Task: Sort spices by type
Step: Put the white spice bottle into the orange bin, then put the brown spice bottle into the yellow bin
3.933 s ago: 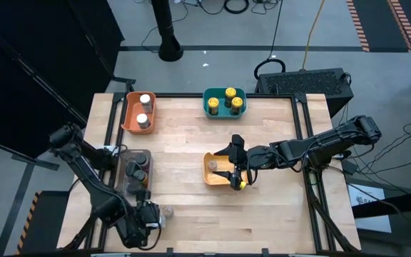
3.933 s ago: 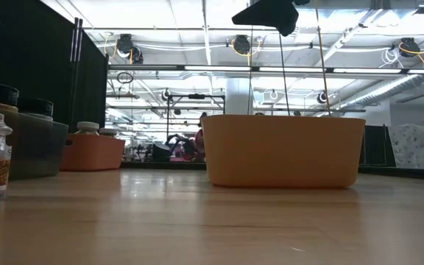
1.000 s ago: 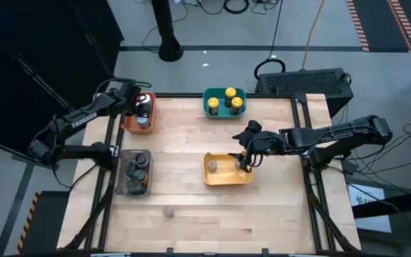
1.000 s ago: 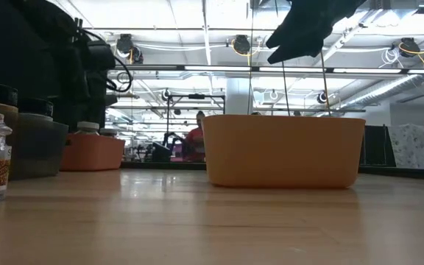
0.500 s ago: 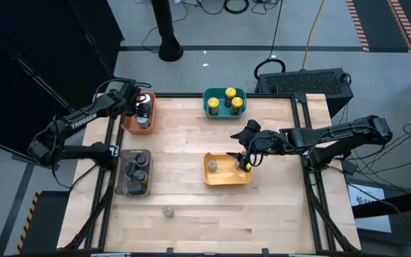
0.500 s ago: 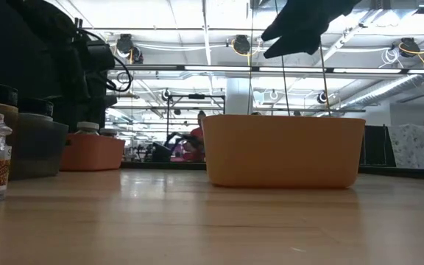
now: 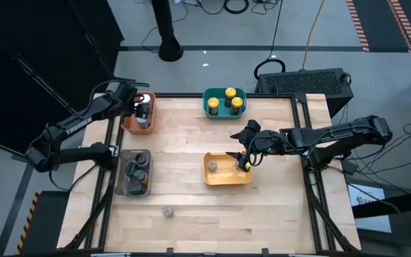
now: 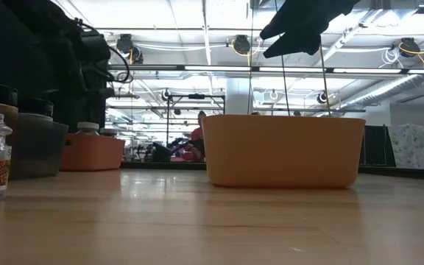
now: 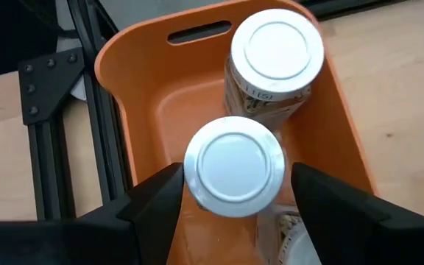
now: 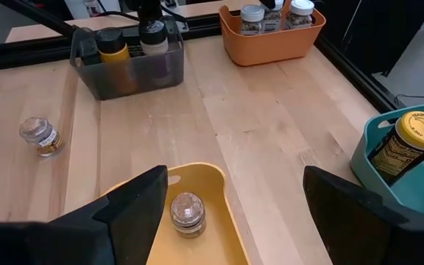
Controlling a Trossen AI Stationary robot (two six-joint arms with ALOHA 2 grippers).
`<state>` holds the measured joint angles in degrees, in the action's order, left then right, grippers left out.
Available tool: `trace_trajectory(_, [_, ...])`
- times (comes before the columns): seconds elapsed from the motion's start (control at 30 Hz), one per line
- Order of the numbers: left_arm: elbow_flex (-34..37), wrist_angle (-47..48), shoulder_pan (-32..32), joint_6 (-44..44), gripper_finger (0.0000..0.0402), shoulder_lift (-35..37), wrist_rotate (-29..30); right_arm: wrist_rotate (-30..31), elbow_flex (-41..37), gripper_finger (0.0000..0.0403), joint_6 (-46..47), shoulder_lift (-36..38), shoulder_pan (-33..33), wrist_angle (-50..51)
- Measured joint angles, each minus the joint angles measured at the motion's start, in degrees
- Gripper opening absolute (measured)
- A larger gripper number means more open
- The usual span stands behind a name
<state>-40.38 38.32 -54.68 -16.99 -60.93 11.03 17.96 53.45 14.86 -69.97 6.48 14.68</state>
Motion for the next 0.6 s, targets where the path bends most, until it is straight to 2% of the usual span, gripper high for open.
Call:
trace_trajectory(0.37, [-0.1,2.2,1.0,1.3,0.0259,4.5,-0.1,0.0,0.0,0.0300,0.1,-0.8,0.0,-0.3])
trace_trajectory(0.6, [-0.2,3.3,3.7,-0.4,0.0259,11.3,5.6,0.2,0.0,0.0300,-0.9,-2.3,-0.1,-1.4])
